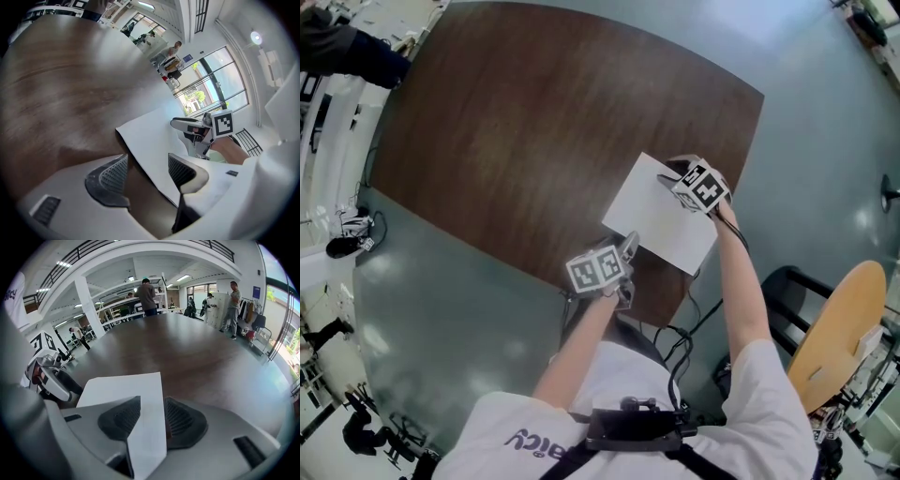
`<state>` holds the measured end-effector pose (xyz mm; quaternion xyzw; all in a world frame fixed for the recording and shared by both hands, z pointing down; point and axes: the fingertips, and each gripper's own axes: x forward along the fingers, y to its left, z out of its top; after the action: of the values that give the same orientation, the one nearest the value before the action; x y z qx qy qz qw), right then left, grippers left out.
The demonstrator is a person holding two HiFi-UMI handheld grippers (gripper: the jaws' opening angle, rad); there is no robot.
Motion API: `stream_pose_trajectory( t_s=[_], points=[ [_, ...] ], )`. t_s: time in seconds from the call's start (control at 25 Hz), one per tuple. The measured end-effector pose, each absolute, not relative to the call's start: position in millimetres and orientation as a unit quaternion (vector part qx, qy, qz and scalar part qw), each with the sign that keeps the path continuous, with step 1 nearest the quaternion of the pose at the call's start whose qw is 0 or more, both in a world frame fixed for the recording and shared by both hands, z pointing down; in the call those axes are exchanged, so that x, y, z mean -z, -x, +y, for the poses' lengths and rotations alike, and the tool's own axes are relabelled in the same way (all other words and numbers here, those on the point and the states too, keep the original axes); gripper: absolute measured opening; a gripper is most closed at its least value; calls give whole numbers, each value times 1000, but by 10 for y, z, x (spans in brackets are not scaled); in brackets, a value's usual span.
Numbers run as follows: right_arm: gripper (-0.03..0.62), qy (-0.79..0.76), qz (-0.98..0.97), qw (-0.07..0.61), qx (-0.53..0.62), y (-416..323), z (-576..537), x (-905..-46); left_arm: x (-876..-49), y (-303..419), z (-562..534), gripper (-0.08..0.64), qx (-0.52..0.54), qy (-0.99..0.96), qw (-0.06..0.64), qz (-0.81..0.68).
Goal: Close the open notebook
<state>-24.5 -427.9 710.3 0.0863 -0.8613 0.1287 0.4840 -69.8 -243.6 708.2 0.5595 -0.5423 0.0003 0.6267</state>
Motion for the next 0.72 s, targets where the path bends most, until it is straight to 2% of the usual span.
stream_pose_trajectory(
  t_s=[0.4,0.52,0.72],
  points=[
    [147,-83,-850,506,-121,282,-4291,-7221,-7132,750,-2500,235,26,-536,653,-535],
    [147,-90,-848,507,-129,259,-4288,-7214,-7185,792,-2448,156,18,-525,652,-546],
    [88,-112,-857,484,-137,239,-4355,-7150,-7249,842,-2376,51,15,-538,636,-553]
  ],
)
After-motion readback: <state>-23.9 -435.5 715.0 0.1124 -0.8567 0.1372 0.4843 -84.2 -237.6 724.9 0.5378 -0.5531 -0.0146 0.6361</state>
